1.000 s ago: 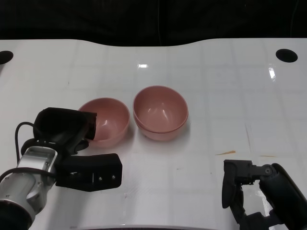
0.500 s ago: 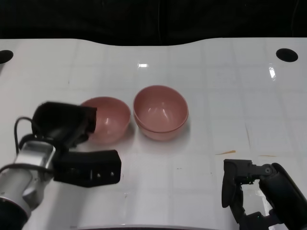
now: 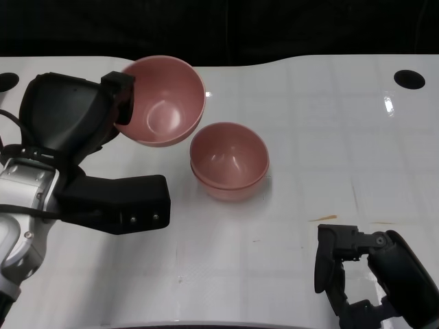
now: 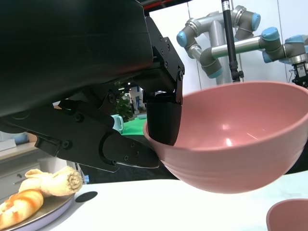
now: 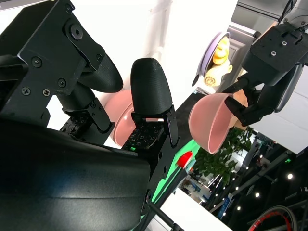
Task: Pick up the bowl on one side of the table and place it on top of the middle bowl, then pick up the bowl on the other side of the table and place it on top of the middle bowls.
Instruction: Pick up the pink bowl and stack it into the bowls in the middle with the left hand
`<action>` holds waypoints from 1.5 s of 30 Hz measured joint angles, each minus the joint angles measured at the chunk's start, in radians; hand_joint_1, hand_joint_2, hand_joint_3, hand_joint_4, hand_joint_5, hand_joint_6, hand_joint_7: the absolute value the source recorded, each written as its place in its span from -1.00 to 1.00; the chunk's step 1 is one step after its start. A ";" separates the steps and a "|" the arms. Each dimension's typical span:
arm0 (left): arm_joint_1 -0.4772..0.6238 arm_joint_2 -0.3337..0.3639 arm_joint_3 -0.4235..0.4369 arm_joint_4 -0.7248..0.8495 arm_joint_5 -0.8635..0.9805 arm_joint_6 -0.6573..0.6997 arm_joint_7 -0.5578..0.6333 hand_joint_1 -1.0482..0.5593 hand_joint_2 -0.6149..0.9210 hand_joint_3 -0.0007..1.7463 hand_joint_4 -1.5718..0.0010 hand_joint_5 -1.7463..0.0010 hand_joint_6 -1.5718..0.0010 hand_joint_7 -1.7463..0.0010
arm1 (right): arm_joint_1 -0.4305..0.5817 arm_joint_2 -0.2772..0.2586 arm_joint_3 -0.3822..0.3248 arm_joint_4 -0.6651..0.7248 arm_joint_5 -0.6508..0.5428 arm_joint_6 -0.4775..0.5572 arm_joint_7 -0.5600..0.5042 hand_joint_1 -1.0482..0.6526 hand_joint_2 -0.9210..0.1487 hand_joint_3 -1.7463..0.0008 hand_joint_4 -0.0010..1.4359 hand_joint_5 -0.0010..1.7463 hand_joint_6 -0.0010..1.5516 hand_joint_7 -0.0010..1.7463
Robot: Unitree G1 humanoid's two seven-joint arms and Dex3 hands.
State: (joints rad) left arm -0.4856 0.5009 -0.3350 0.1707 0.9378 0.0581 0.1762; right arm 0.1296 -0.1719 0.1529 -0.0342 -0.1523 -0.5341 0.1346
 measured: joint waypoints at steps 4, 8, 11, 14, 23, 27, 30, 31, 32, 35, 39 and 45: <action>0.000 0.004 0.012 -0.030 -0.001 -0.026 0.003 -0.08 0.96 -0.75 -0.16 -1.00 0.17 -1.00 | -0.003 0.001 0.000 0.005 0.000 -0.001 0.000 0.23 0.44 -0.95 0.48 1.00 0.12 0.83; 0.000 0.002 0.012 -0.040 -0.007 -0.059 0.004 -0.11 0.96 -0.77 -0.16 -1.00 0.20 -1.00 | -0.003 0.001 0.000 0.008 0.000 -0.003 0.000 0.23 0.44 -0.95 0.48 1.00 0.12 0.84; 0.000 -0.012 0.011 -0.041 -0.018 -0.098 0.004 -0.07 0.95 -0.76 -0.13 -1.00 0.18 -1.00 | -0.003 0.001 0.000 0.009 0.000 -0.004 0.000 0.24 0.44 -0.95 0.48 1.00 0.12 0.84; 0.000 -0.034 0.007 -0.040 -0.020 -0.123 0.004 -0.06 0.92 -0.76 -0.11 -1.00 0.17 -1.00 | -0.003 0.001 0.000 0.009 0.000 -0.004 0.000 0.24 0.44 -0.95 0.48 1.00 0.12 0.84; -0.017 -0.125 -0.032 -0.006 -0.017 -0.110 -0.034 -0.07 0.90 -0.88 -0.18 -1.00 -0.19 -0.07 | -0.004 0.002 0.000 0.009 0.000 -0.005 0.000 0.24 0.45 -0.95 0.48 1.00 0.11 0.83; -0.034 -0.173 -0.057 0.053 -0.033 -0.130 -0.035 -0.08 0.93 -0.92 -0.17 -1.00 -0.28 0.20 | -0.003 0.002 0.000 0.009 -0.003 -0.005 0.000 0.25 0.44 -0.96 0.47 1.00 0.11 0.82; -0.054 -0.211 -0.074 0.108 -0.042 -0.131 -0.035 -0.04 0.91 -0.92 -0.15 -1.00 -0.18 -0.01 | -0.003 0.003 0.001 0.009 -0.003 -0.006 0.000 0.26 0.44 -0.96 0.47 1.00 0.11 0.82; -0.064 -0.224 -0.082 0.131 -0.042 -0.128 -0.034 -0.03 0.91 -0.93 -0.16 -1.00 -0.22 0.11 | -0.003 0.003 0.001 0.009 -0.003 -0.006 0.000 0.26 0.44 -0.96 0.47 1.00 0.11 0.82; -0.073 -0.233 -0.090 0.153 -0.041 -0.125 -0.033 -0.02 0.91 -0.93 -0.16 -1.00 -0.23 0.14 | -0.003 0.004 0.001 0.009 -0.003 -0.006 0.000 0.26 0.45 -0.96 0.47 1.00 0.11 0.82; -0.099 -0.261 -0.101 0.221 -0.043 -0.121 -0.024 0.00 0.94 -0.92 -0.17 -1.00 -0.26 0.26 | -0.003 0.004 0.002 0.009 -0.005 -0.007 0.000 0.26 0.46 -0.96 0.46 1.00 0.11 0.82; -0.114 -0.268 -0.104 0.251 -0.048 -0.122 -0.016 0.00 0.94 -0.92 -0.18 -1.00 -0.27 0.29 | -0.002 0.005 0.003 0.008 -0.007 -0.007 0.000 0.26 0.47 -0.97 0.46 1.00 0.11 0.82; -0.117 -0.268 -0.106 0.258 -0.050 -0.123 -0.009 0.00 0.94 -0.92 -0.18 -1.00 -0.28 0.30 | -0.002 0.005 0.003 0.009 -0.008 -0.007 0.000 0.25 0.48 -0.97 0.46 1.00 0.11 0.82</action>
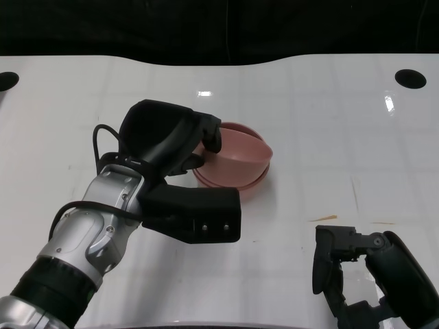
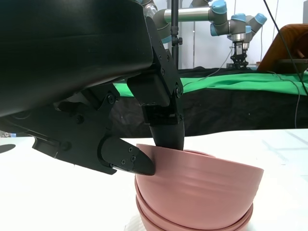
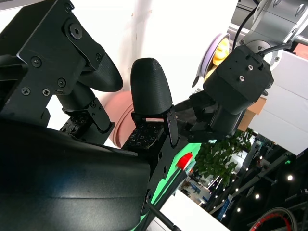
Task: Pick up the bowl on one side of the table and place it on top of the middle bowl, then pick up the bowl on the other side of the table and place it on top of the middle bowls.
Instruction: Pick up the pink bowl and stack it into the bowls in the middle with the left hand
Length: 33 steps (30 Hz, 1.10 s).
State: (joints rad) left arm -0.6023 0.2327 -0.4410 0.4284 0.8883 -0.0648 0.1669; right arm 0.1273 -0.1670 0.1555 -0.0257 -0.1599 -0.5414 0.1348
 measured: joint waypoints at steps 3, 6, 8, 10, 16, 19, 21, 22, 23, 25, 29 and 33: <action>0.000 0.000 -0.003 0.002 0.000 0.000 0.001 0.00 0.94 -0.92 -0.18 -1.00 -0.28 0.31 | 0.000 0.000 0.000 0.000 0.000 0.000 0.000 0.25 0.48 -0.97 0.46 1.00 0.11 0.82; 0.000 0.000 -0.005 0.002 0.000 0.000 0.002 0.00 0.94 -0.92 -0.18 -1.00 -0.29 0.32 | 0.000 0.000 0.000 0.000 0.000 0.000 0.000 0.25 0.48 -0.98 0.46 1.00 0.11 0.82; 0.000 0.000 -0.005 0.003 -0.001 0.000 0.002 0.00 0.94 -0.92 -0.18 -1.00 -0.29 0.32 | 0.000 0.000 0.000 0.000 0.000 0.000 0.000 0.25 0.49 -0.98 0.46 1.00 0.11 0.82; 0.000 0.000 -0.005 0.003 -0.001 0.000 0.002 0.00 0.94 -0.92 -0.18 -1.00 -0.29 0.33 | 0.000 0.000 0.000 0.000 0.000 0.000 0.000 0.25 0.49 -0.98 0.46 1.00 0.11 0.82; -0.032 -0.017 -0.025 0.099 0.000 -0.008 0.030 -0.01 0.88 -0.96 -0.12 -1.00 -0.33 0.42 | 0.002 0.001 0.003 -0.001 -0.004 -0.001 0.000 0.26 0.48 -0.97 0.45 1.00 0.11 0.82; -0.039 -0.030 -0.038 0.167 0.000 -0.013 0.047 -0.01 0.88 -0.97 -0.11 -1.00 -0.34 0.44 | 0.004 0.001 0.004 -0.001 -0.005 -0.002 0.000 0.26 0.47 -0.97 0.44 1.00 0.11 0.82; -0.041 -0.033 -0.041 0.182 -0.001 -0.017 0.054 -0.01 0.88 -0.97 -0.11 -1.00 -0.35 0.45 | 0.005 0.001 0.004 -0.001 -0.006 -0.002 0.000 0.26 0.47 -0.96 0.44 1.00 0.11 0.82; -0.042 -0.033 -0.041 0.184 -0.001 -0.018 0.058 -0.01 0.88 -0.97 -0.11 -1.00 -0.35 0.45 | 0.005 0.001 0.004 -0.001 -0.006 -0.002 0.000 0.26 0.47 -0.96 0.44 1.00 0.11 0.82; -0.045 -0.033 -0.042 0.186 -0.001 -0.018 0.061 -0.01 0.88 -0.97 -0.11 -1.00 -0.35 0.45 | 0.005 0.001 0.004 -0.001 -0.006 -0.002 0.000 0.26 0.47 -0.96 0.44 1.00 0.11 0.82; -0.050 -0.033 -0.042 0.187 -0.001 -0.019 0.066 -0.01 0.88 -0.97 -0.11 -1.00 -0.36 0.46 | 0.005 0.001 0.004 -0.001 -0.006 -0.002 0.000 0.26 0.46 -0.96 0.44 1.00 0.11 0.82; -0.023 -0.005 -0.045 0.116 0.005 -0.015 0.060 -0.44 0.97 -0.76 0.77 0.36 0.61 0.86 | 0.001 0.004 0.006 -0.001 -0.006 -0.003 0.001 0.26 0.46 -0.96 0.45 1.00 0.11 0.82; 0.202 0.090 -0.006 -0.219 -0.005 -0.023 0.013 -0.62 1.00 -0.62 0.99 0.97 0.98 0.99 | 0.001 0.007 0.005 -0.001 -0.004 -0.003 0.001 0.26 0.45 -0.96 0.46 1.00 0.11 0.82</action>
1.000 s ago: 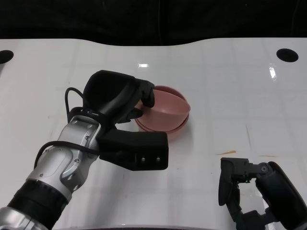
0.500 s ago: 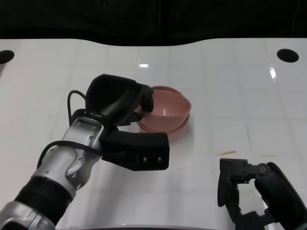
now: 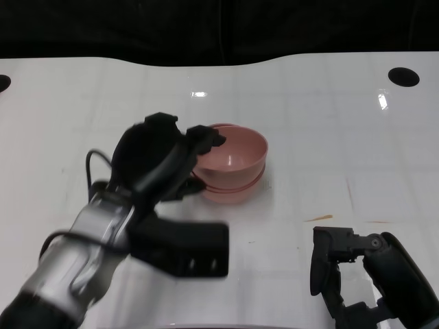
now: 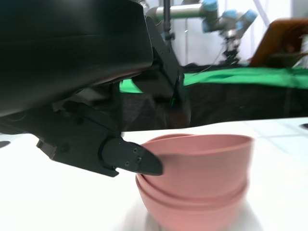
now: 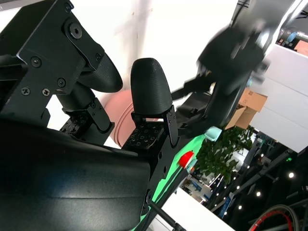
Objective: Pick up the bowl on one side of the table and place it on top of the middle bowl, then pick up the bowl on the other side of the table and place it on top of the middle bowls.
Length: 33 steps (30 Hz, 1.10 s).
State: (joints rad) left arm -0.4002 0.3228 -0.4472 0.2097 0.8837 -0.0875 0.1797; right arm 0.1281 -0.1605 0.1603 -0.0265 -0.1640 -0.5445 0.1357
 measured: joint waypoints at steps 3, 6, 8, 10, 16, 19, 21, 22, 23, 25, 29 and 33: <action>0.095 0.040 0.026 -0.093 -0.010 0.009 -0.039 -0.66 1.00 -0.60 1.00 1.00 1.00 1.00 | -0.007 0.001 -0.001 0.001 0.001 0.002 0.001 0.25 0.45 -0.96 0.46 1.00 0.11 0.82; 0.163 0.065 0.074 -0.178 -0.039 0.004 -0.039 -0.68 1.00 -0.58 1.00 1.00 1.00 1.00 | -0.008 0.002 -0.002 0.001 0.002 0.002 0.001 0.25 0.45 -0.96 0.45 1.00 0.10 0.82; 0.177 0.066 0.089 -0.209 -0.047 -0.005 -0.039 -0.68 1.00 -0.58 1.00 1.00 1.00 1.00 | -0.008 0.002 -0.001 0.001 0.002 0.002 0.002 0.25 0.45 -0.96 0.45 1.00 0.10 0.82; 0.205 0.067 0.110 -0.236 -0.075 -0.023 -0.037 -0.68 1.00 -0.60 1.00 1.00 1.00 1.00 | -0.009 0.003 -0.001 0.002 0.001 0.002 0.002 0.25 0.46 -0.96 0.46 1.00 0.10 0.82; 0.295 0.067 0.174 -0.289 -0.129 -0.092 -0.017 -0.68 1.00 -0.62 1.00 1.00 1.00 1.00 | -0.009 0.003 -0.002 0.005 -0.001 0.000 0.001 0.25 0.47 -0.96 0.46 1.00 0.11 0.82; 0.302 0.067 0.182 -0.289 -0.130 -0.098 -0.017 -0.67 1.00 -0.63 1.00 1.00 1.00 1.00 | -0.011 0.003 -0.002 0.005 -0.001 0.000 0.001 0.25 0.47 -0.97 0.46 1.00 0.11 0.82; 0.324 0.061 0.203 -0.287 -0.183 -0.160 0.007 -0.43 1.00 -0.69 0.69 0.76 0.72 0.90 | -0.013 0.004 0.000 0.006 -0.002 0.001 0.001 0.25 0.47 -0.97 0.46 1.00 0.11 0.82; 0.362 0.043 0.227 -0.286 -0.263 -0.240 0.042 -0.29 1.00 -0.72 0.57 0.34 0.46 0.84 | -0.012 0.005 0.000 0.006 -0.002 0.000 0.001 0.25 0.47 -0.97 0.46 1.00 0.11 0.82; 0.410 0.019 0.244 -0.282 -0.347 -0.328 0.071 -0.24 1.00 -0.72 0.55 0.17 0.37 0.82 | -0.011 0.005 -0.001 0.006 -0.002 0.000 0.001 0.25 0.47 -0.97 0.46 1.00 0.11 0.82; 0.486 -0.017 0.261 -0.261 -0.442 -0.439 0.090 -0.19 1.00 -0.73 0.49 0.01 0.25 0.78 | -0.010 0.006 -0.001 0.006 -0.002 0.002 0.000 0.26 0.47 -0.97 0.45 1.00 0.11 0.82; 0.590 -0.085 0.284 -0.208 -0.706 -0.533 0.040 0.00 1.00 -0.74 0.15 -0.19 -0.16 0.58 | -0.011 0.008 0.002 0.002 0.001 0.009 0.005 0.26 0.45 -0.95 0.44 1.00 0.09 0.82; 0.667 -0.143 0.280 -0.155 -0.835 -0.634 -0.036 0.06 0.79 -0.33 -0.05 -0.41 -0.18 0.03 | -0.009 0.009 0.001 0.002 0.007 0.010 0.008 0.27 0.45 -0.94 0.43 1.00 0.08 0.81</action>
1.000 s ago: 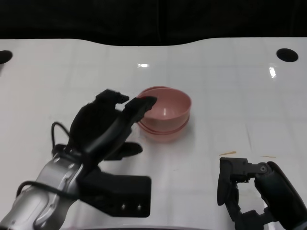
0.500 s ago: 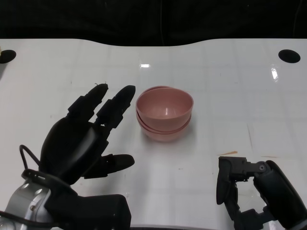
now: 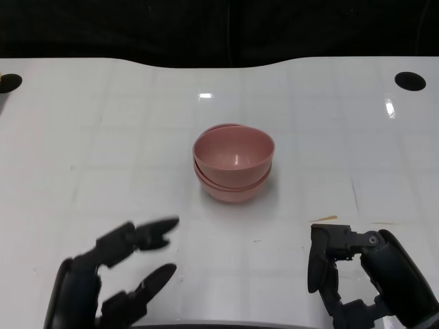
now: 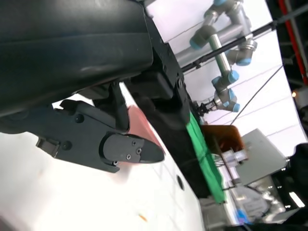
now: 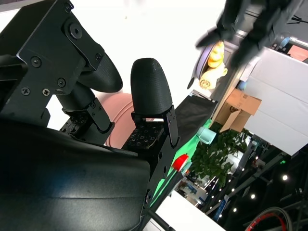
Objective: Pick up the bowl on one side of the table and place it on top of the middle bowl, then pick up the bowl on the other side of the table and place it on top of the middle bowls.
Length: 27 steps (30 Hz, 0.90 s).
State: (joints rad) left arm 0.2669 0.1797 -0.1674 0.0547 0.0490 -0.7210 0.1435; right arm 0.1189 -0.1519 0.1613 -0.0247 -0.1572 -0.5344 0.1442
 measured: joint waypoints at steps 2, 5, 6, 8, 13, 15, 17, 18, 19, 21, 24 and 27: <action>0.017 -0.015 0.004 0.009 -0.042 -0.015 -0.034 0.06 0.69 -0.10 -0.09 -0.55 -0.17 -0.16 | 0.000 0.000 0.000 0.000 0.002 0.000 0.001 0.28 0.45 -0.94 0.43 1.00 0.08 0.81; 0.055 -0.046 0.003 -0.012 -0.161 0.008 -0.098 0.07 0.44 0.37 -0.14 -0.80 -0.14 -0.50 | 0.000 0.000 -0.002 0.000 0.003 0.000 0.002 0.28 0.43 -0.92 0.42 1.00 0.08 0.79; 0.065 -0.057 0.004 -0.017 -0.185 0.019 -0.113 0.08 0.40 0.44 -0.14 -0.84 -0.14 -0.54 | 0.000 0.000 -0.002 0.000 0.007 0.000 0.003 0.28 0.42 -0.91 0.41 1.00 0.08 0.78; 0.074 -0.075 0.008 -0.019 -0.219 0.040 -0.141 0.10 0.34 0.56 -0.17 -0.89 -0.16 -0.59 | 0.000 -0.001 -0.005 0.000 0.015 0.000 0.009 0.29 0.41 -0.89 0.40 1.00 0.07 0.76; 0.071 -0.104 0.029 -0.019 -0.284 0.084 -0.213 0.11 0.32 0.53 -0.21 -0.86 -0.18 -0.55 | 0.002 -0.002 -0.008 0.000 0.073 0.019 0.046 0.32 0.30 -0.83 0.31 1.00 0.07 0.63; 0.069 -0.112 0.037 -0.019 -0.304 0.098 -0.247 0.11 0.32 0.52 -0.21 -0.85 -0.19 -0.53 | 0.007 -0.002 -0.009 0.000 0.110 0.038 0.071 0.32 0.27 -0.80 0.28 0.97 0.07 0.60; 0.067 -0.121 0.048 -0.018 -0.317 0.111 -0.269 0.11 0.32 0.51 -0.22 -0.84 -0.20 -0.51 | 0.009 -0.003 -0.013 -0.001 0.149 0.055 0.096 0.32 0.24 -0.78 0.27 0.95 0.07 0.58; 0.067 -0.127 0.052 -0.017 -0.322 0.115 -0.277 0.11 0.32 0.51 -0.22 -0.84 -0.20 -0.50 | 0.010 -0.003 -0.017 -0.002 0.160 0.061 0.106 0.32 0.23 -0.78 0.27 0.95 0.07 0.58; 0.067 -0.133 0.056 -0.017 -0.324 0.120 -0.285 0.11 0.32 0.51 -0.22 -0.84 -0.21 -0.50 | 0.010 -0.003 -0.020 -0.004 0.168 0.066 0.111 0.32 0.23 -0.78 0.27 0.95 0.07 0.58; 0.066 -0.141 0.064 -0.017 -0.330 0.128 -0.302 0.10 0.32 0.49 -0.23 -0.80 -0.23 -0.46 | 0.011 -0.003 -0.025 -0.007 0.180 0.077 0.125 0.32 0.22 -0.77 0.25 0.92 0.06 0.56; 0.062 -0.147 0.083 0.000 -0.344 0.145 -0.333 0.13 0.33 0.47 -0.25 -0.76 -0.25 -0.41 | 0.013 -0.002 -0.028 -0.013 0.221 0.118 0.151 0.33 0.22 -0.76 0.24 0.90 0.07 0.56; 0.057 -0.152 0.103 0.014 -0.357 0.151 -0.353 0.12 0.34 0.46 -0.25 -0.75 -0.26 -0.39 | 0.014 0.001 -0.029 -0.013 0.234 0.134 0.162 0.33 0.22 -0.77 0.25 0.90 0.07 0.57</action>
State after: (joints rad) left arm 0.3234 0.0280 -0.0641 0.0684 -0.3085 -0.5703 -0.2094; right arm 0.1327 -0.1504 0.1323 -0.0375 0.0766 -0.4005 0.3063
